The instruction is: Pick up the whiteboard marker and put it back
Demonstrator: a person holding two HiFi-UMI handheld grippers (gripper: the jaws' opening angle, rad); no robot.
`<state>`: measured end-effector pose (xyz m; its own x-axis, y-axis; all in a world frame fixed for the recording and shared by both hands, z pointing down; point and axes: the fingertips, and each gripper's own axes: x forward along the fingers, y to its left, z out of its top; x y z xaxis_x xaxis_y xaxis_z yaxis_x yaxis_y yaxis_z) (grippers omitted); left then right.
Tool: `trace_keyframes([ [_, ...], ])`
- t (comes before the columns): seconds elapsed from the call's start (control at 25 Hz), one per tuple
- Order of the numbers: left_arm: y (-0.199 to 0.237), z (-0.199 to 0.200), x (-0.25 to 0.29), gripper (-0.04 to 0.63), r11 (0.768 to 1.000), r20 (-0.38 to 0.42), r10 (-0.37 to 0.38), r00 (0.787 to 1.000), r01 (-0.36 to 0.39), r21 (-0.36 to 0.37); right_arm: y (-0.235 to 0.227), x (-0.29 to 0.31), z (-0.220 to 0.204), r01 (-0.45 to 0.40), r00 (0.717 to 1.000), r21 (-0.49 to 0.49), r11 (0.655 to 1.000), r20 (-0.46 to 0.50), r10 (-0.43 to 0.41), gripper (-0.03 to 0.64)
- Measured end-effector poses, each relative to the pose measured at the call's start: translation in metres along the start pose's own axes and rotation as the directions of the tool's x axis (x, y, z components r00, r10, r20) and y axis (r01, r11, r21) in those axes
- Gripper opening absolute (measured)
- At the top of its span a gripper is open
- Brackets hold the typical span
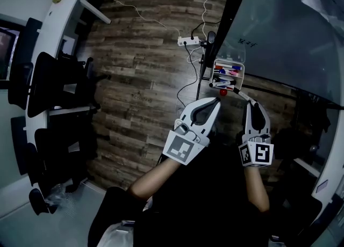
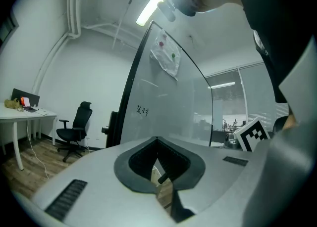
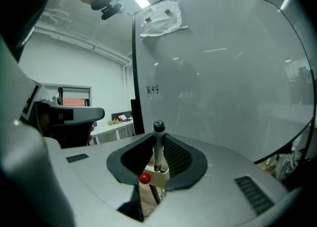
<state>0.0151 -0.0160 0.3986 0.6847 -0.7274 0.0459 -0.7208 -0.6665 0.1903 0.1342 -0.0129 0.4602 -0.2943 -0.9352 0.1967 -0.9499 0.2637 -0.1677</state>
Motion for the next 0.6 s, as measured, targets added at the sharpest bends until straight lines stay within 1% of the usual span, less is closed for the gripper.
trace_keyframes([
  [0.6, 0.014, -0.003, 0.01, 0.008, 1.0, -0.007, -0.015, 1.0, 0.015, -0.021, -0.006, 0.017, -0.013, 0.033, 0.998, 0.001, 0.999, -0.051, -0.033, 0.078],
])
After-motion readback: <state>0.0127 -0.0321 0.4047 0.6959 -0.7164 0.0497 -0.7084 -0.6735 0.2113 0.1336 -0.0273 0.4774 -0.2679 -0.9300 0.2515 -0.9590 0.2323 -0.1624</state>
